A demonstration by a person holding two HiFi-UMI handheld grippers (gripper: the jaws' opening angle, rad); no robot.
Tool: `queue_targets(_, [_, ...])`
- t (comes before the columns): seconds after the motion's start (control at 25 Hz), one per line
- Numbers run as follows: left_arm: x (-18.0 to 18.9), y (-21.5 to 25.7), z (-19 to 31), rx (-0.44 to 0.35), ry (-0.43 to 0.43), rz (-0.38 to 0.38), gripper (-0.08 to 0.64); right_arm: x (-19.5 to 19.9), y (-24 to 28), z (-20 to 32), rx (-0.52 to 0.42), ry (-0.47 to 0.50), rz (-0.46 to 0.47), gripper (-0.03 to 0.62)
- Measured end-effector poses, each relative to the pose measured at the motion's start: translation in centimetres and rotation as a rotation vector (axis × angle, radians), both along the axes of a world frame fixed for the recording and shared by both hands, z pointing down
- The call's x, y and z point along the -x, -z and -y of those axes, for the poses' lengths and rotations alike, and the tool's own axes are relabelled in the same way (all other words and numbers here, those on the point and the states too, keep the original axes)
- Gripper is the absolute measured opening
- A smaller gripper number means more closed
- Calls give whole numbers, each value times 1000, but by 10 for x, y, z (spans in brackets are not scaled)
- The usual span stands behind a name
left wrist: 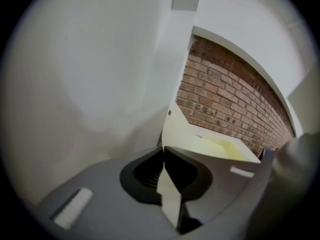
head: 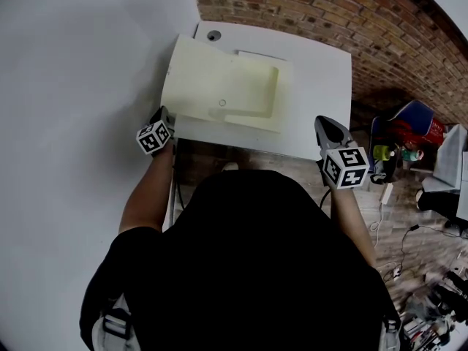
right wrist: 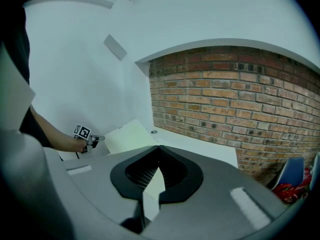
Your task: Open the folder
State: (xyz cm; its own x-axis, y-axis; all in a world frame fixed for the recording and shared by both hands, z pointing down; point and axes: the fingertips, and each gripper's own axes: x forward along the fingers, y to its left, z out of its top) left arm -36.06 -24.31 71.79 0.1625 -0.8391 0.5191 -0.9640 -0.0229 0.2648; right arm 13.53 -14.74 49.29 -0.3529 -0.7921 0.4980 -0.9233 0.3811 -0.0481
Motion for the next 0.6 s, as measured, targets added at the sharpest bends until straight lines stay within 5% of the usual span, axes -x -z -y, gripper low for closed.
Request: queue_targets(0.6, [23, -40, 2, 101, 12, 9, 11, 6, -6, -5, 21, -32, -14, 0])
